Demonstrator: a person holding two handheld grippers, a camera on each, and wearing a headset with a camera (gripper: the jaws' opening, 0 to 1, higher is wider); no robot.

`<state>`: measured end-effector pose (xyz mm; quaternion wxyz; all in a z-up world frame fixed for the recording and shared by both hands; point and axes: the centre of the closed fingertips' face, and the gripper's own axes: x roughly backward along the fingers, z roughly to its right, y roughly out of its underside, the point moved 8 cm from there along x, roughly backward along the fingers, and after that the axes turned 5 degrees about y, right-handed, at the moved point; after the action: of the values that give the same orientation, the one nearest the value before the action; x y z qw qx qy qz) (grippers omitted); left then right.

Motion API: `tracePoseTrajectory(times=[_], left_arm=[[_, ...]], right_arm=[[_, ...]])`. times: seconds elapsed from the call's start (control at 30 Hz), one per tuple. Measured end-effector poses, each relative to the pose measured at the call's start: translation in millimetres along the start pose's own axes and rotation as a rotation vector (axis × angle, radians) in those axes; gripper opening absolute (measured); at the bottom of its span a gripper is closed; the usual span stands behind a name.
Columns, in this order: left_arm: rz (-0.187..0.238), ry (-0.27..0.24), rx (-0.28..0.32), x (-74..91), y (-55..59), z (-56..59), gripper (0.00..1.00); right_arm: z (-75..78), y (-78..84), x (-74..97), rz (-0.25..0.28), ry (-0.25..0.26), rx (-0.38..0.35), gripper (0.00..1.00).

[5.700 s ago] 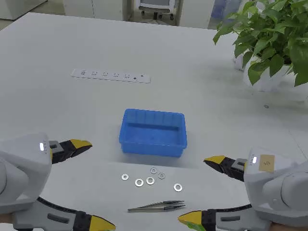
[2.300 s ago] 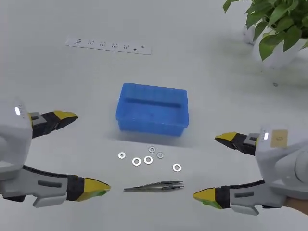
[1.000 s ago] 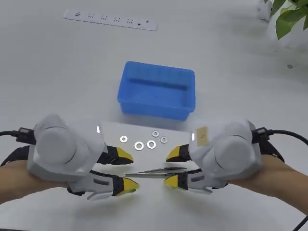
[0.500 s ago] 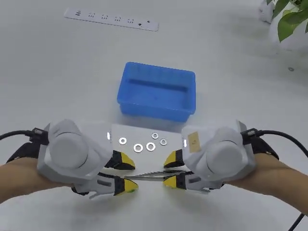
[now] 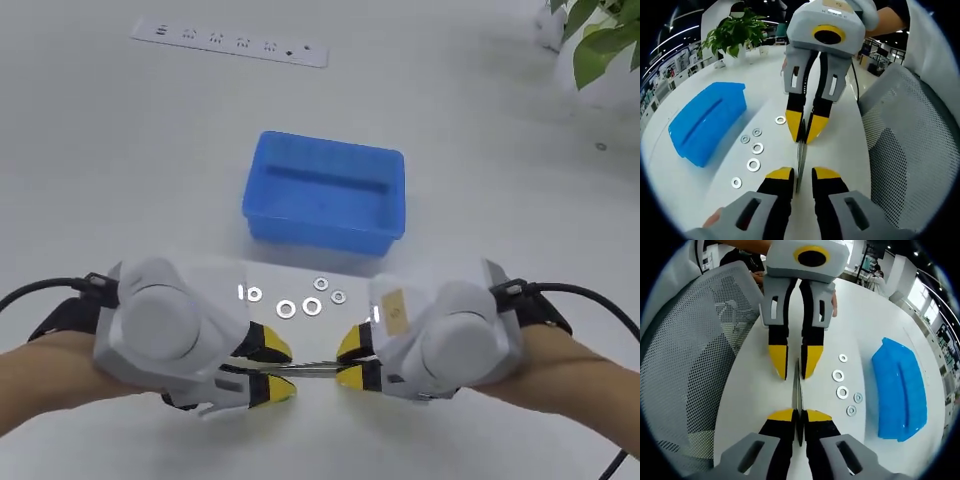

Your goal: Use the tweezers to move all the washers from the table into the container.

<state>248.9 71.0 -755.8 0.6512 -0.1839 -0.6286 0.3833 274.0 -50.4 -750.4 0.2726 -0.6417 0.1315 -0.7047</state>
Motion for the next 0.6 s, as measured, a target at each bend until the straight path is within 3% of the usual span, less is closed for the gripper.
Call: tracePoseTrajectory(times=[0.17,0.23,0.4,0.6], left_arm=[[-0.001,-0.009,-0.010,0.1,0.2,-0.1,0.17],[-0.001,-0.012,-0.013,-0.1,-0.1,-0.2,0.17],[-0.004,-0.024,-0.031,-1.7,-1.2,-1.4,0.14],[-0.023,-0.044,-0.031,-0.3,-1.0,-2.9,0.08]], right_arm=[[-4.8,-0.4,2.2,0.025,-0.004,-0.030,0.07],[-6.2,-4.6,4.4,0.058,0.005,-0.048,0.07],[-0.4,-9.8,9.0,0.091,0.036,-0.088,0.07],[-2.3,-11.2,10.5,0.097,0.048,-0.075,0.08]])
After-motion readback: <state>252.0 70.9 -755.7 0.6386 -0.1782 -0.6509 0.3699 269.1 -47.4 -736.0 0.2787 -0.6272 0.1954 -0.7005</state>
